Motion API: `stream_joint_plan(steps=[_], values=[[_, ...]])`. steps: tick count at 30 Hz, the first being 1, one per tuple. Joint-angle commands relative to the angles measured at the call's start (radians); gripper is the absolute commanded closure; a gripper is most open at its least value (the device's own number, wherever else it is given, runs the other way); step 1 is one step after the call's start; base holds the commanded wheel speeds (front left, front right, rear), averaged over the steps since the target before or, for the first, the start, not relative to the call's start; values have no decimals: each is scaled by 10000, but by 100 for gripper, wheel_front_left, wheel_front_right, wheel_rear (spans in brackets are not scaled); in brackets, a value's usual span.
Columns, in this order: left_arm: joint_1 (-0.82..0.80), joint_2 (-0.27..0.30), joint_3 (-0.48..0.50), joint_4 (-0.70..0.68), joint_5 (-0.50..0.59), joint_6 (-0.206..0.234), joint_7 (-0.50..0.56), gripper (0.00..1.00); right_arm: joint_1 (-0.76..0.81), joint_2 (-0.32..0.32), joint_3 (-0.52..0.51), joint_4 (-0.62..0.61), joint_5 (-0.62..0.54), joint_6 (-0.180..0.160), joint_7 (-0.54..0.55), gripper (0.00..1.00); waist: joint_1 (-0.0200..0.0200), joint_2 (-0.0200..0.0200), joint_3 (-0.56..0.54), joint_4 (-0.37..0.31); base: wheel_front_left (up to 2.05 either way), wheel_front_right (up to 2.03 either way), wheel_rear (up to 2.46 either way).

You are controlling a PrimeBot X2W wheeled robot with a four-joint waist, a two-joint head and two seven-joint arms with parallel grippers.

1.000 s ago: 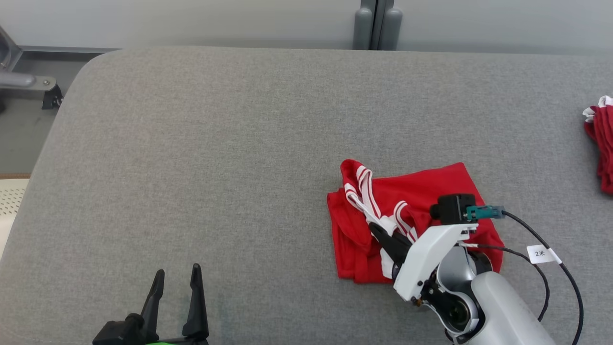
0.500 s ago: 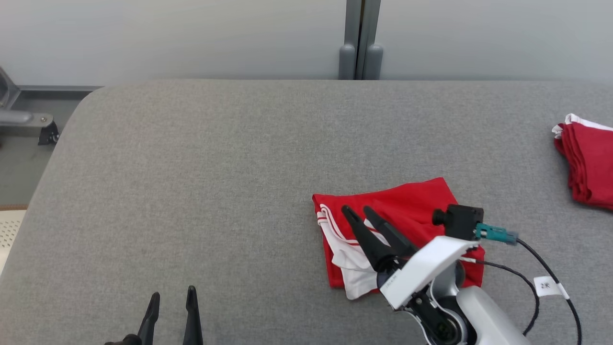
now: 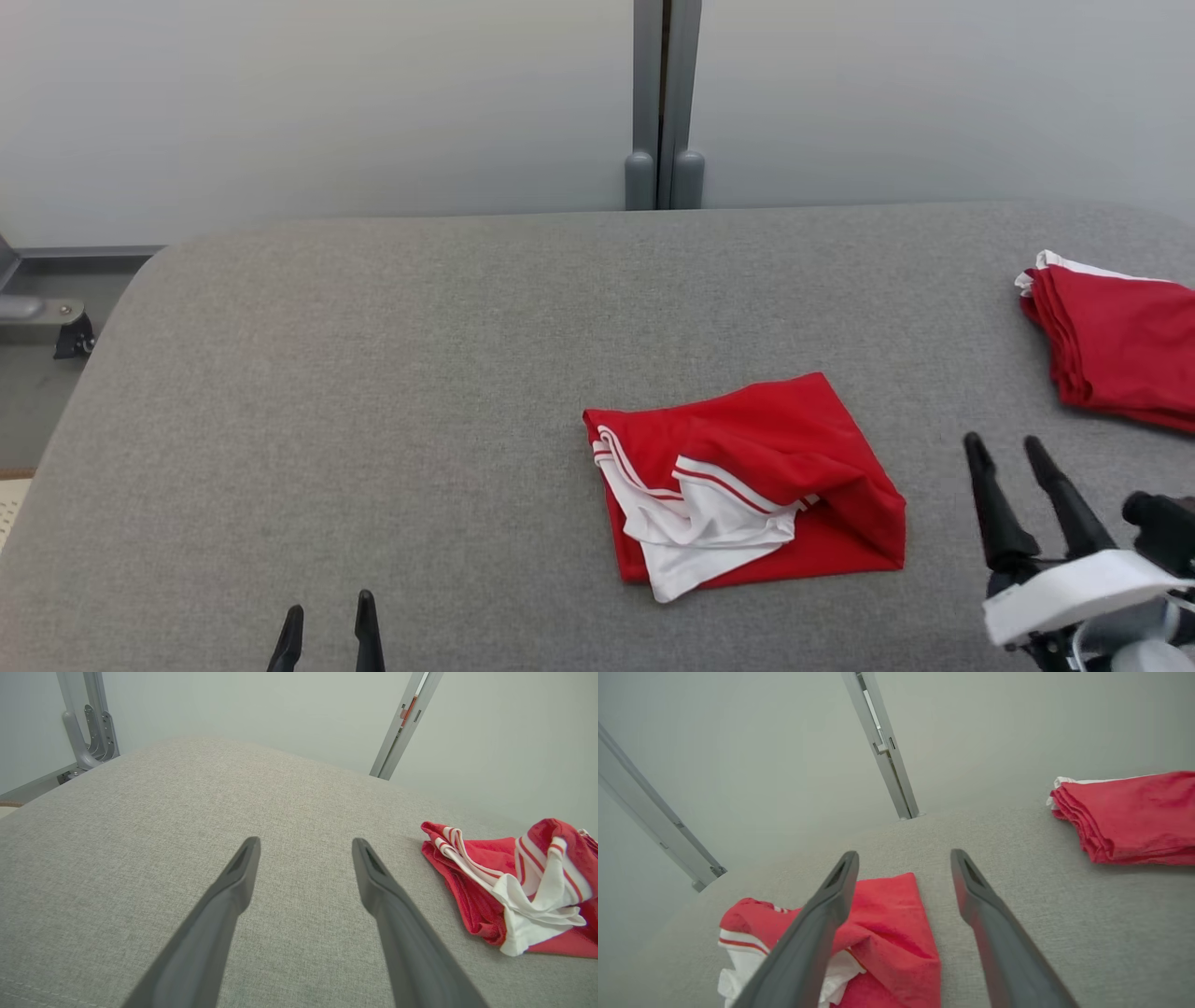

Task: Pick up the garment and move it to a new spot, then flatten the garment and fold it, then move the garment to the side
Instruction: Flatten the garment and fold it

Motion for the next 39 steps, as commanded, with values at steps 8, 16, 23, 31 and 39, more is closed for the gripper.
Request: stream_joint_plan(steps=[8,16,23,31,39], values=[[188,17,130,31,72,-17,-25,0,431,-110,-898,1482,-1665,2,-571,0,1,-1,-87,-92,0,0,0],[90,17,224,4,70,-59,-25,0,-537,-198,-593,1904,-1913,0,-568,83,1,-1,176,-59,0,0,0],[-340,15,99,138,98,-191,-25,0,-2784,-377,853,3362,-2266,0,693,100,1,-1,801,102,0,0,0],[-675,18,-59,382,68,-251,-25,0,-4218,-183,3075,4876,-1898,0,1680,100,1,-1,1054,548,0,0,0],[-363,17,62,349,92,-187,-25,0,-3557,-622,5622,4246,-735,-2,2344,100,1,-1,799,668,0,0,0]])
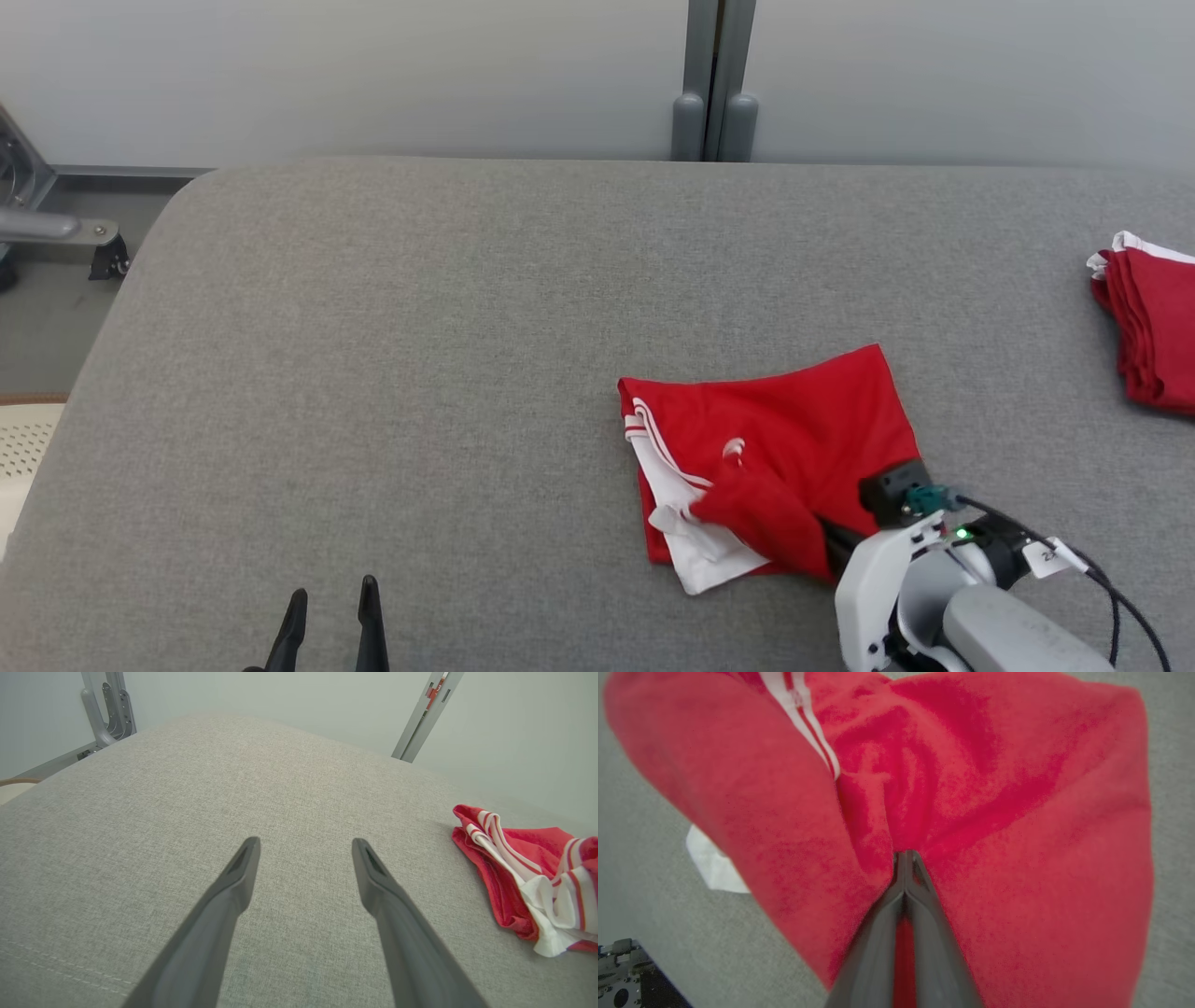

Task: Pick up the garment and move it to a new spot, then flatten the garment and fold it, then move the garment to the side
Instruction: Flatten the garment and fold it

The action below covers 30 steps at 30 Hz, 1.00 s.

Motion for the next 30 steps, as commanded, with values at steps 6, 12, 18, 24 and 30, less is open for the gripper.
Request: stream_joint_plan(steps=[6,12,18,24,30], values=[[65,21,-3,-37,50,74,-25,0,258,-10,1351,-596,591,-7,466,100,0,-1,-98,-156,0,0,0],[96,21,13,-50,95,35,-25,0,-8,316,1351,-409,264,-7,-78,100,0,-1,-145,-208,0,0,0],[117,21,-32,-32,40,65,-25,0,-59,857,1306,-24,-28,-7,-303,100,0,-1,-132,-121,0,0,0],[10,21,-156,-79,-90,142,-25,0,-286,1487,1067,725,-445,-7,-208,100,0,-1,-55,-19,0,0,0],[-37,21,-237,-68,-152,182,-25,0,-663,2209,701,1630,-1061,-7,-231,100,0,-1,-15,41,0,0,0]])
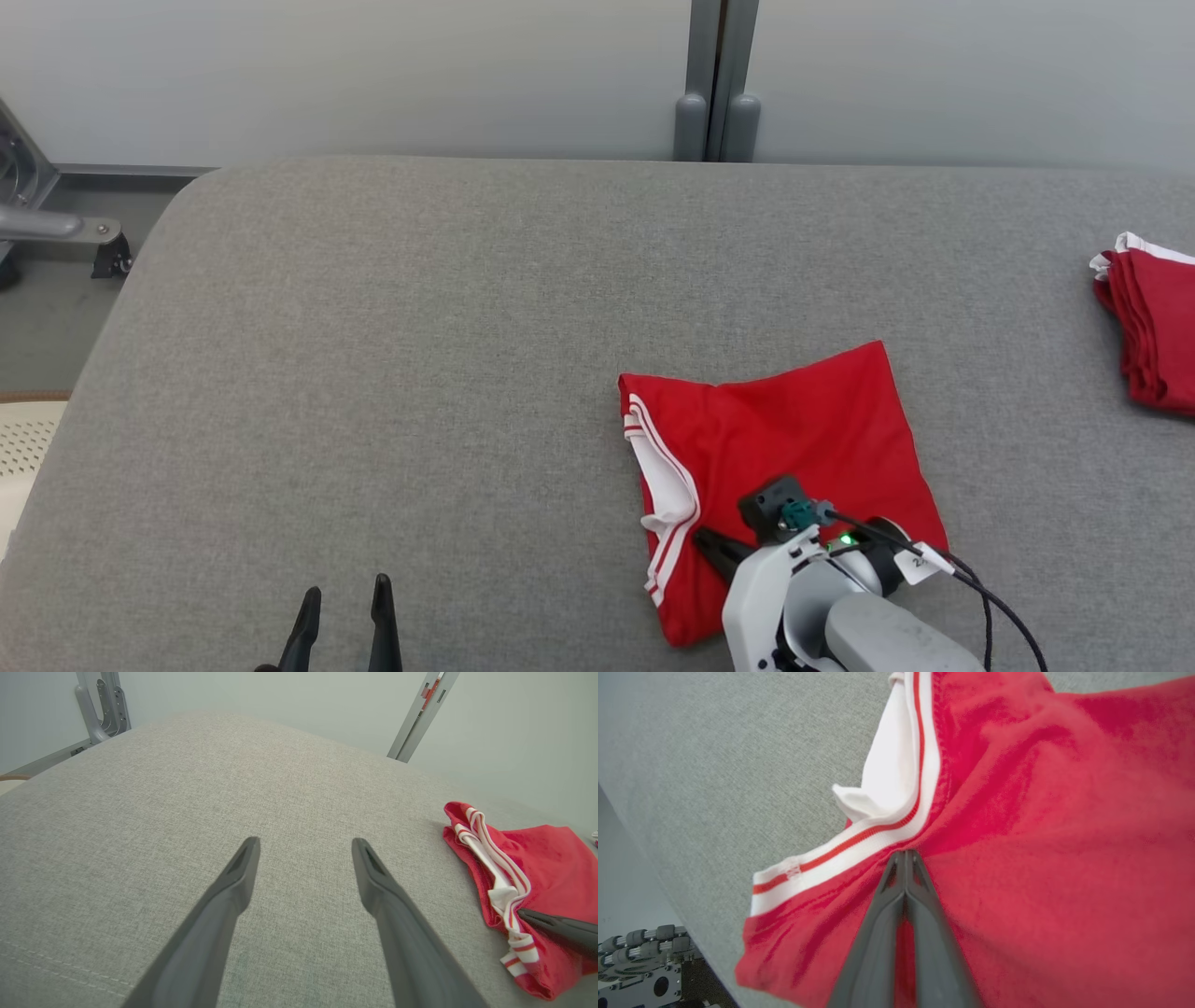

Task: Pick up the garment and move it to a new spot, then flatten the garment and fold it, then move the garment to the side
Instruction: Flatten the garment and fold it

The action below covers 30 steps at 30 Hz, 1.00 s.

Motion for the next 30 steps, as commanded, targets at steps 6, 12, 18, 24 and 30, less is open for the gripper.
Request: stream_joint_plan(steps=[6,12,18,24,30], values=[[-110,19,30,59,-70,58,-25,0,-212,515,324,195,33,-9,-137,100,0,0,-82,-4,0,0,0],[-22,19,67,96,-58,82,-25,0,-163,630,565,-118,479,-9,-683,100,0,0,-338,-191,0,0,0],[170,19,234,-33,68,85,-25,0,193,151,-202,-792,651,-10,-2077,100,0,0,-640,-473,0,0,0],[241,19,483,-178,274,-14,-25,0,1043,-773,-2257,-2093,-69,-9,-2659,0,0,0,-861,-721,0,0,0],[223,19,629,-163,476,-192,-25,0,2784,-1030,-5221,-4303,-1209,-9,-2653,0,0,0,-936,-782,0,0,0]])
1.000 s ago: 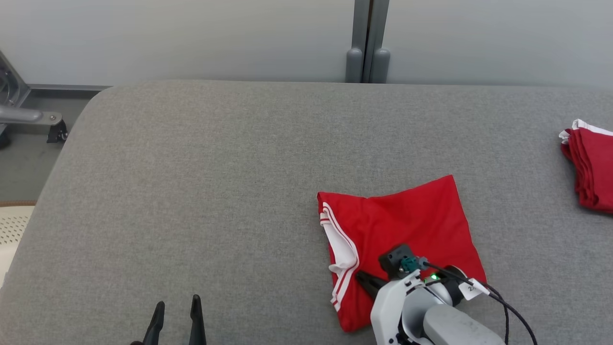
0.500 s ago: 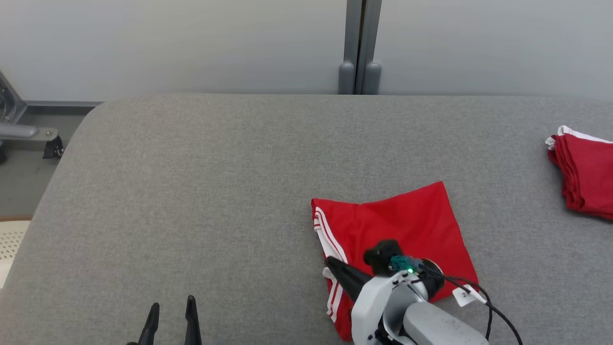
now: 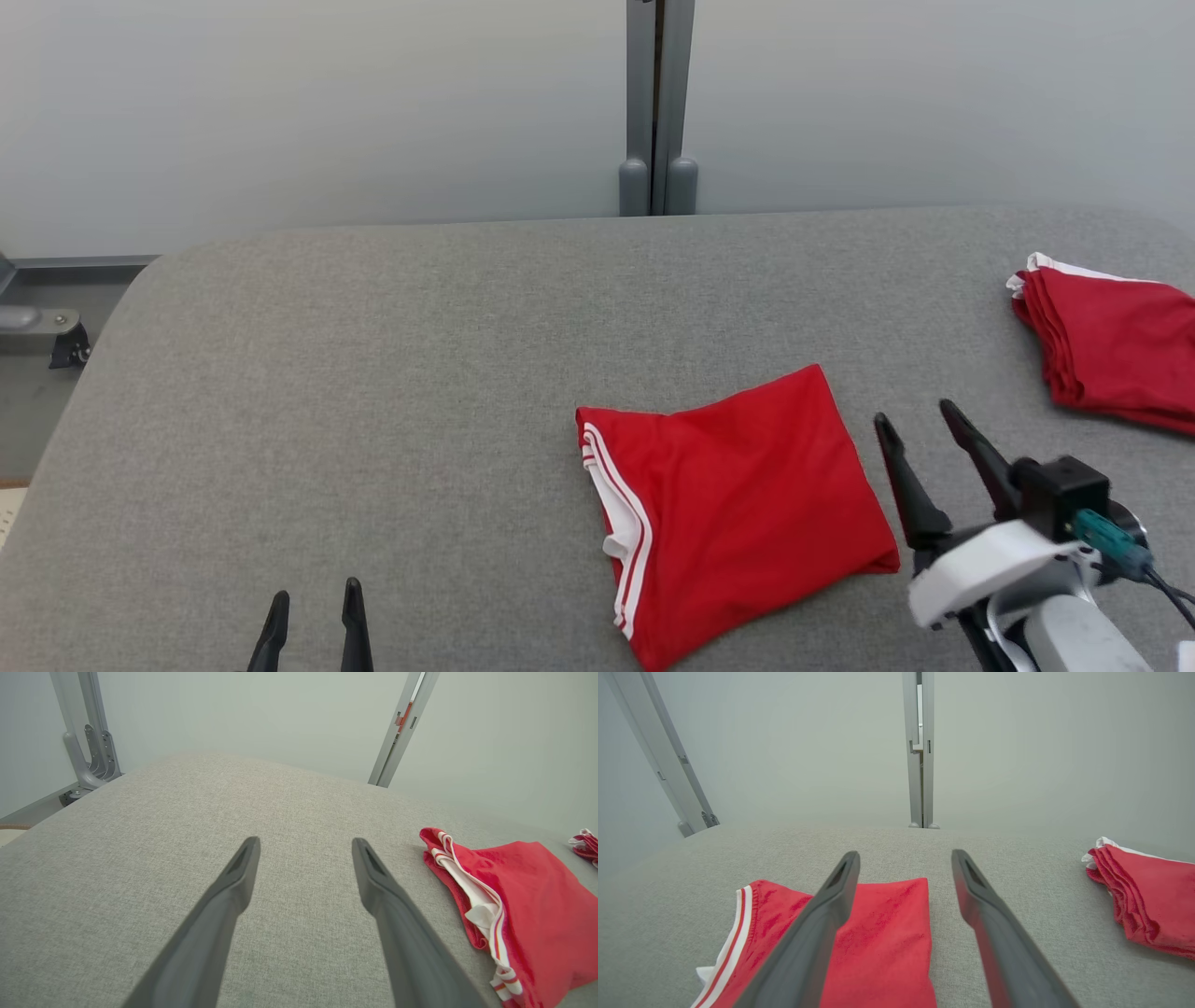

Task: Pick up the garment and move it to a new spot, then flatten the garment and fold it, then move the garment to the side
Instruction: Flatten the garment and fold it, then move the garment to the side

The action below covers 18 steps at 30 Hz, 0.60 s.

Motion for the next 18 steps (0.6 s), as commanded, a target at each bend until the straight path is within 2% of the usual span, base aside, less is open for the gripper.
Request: stream_joint_plan(steps=[1,7,11,18], values=[[54,19,46,8,64,-69,-25,0,441,41,-500,-377,-236,-9,-18,0,0,0,-18,-15,0,0,0],[-44,20,-41,208,187,-308,-25,0,1934,387,-2028,-966,-726,-9,-20,0,0,0,-21,-83,0,0,0],[-63,19,-91,300,154,-389,-24,0,2354,618,-2298,-788,-857,-9,-21,0,0,0,10,-248,0,0,0],[-86,19,-140,334,113,-404,-25,0,2211,749,-2292,-489,-906,-9,-22,0,0,0,63,-436,0,0,0]])
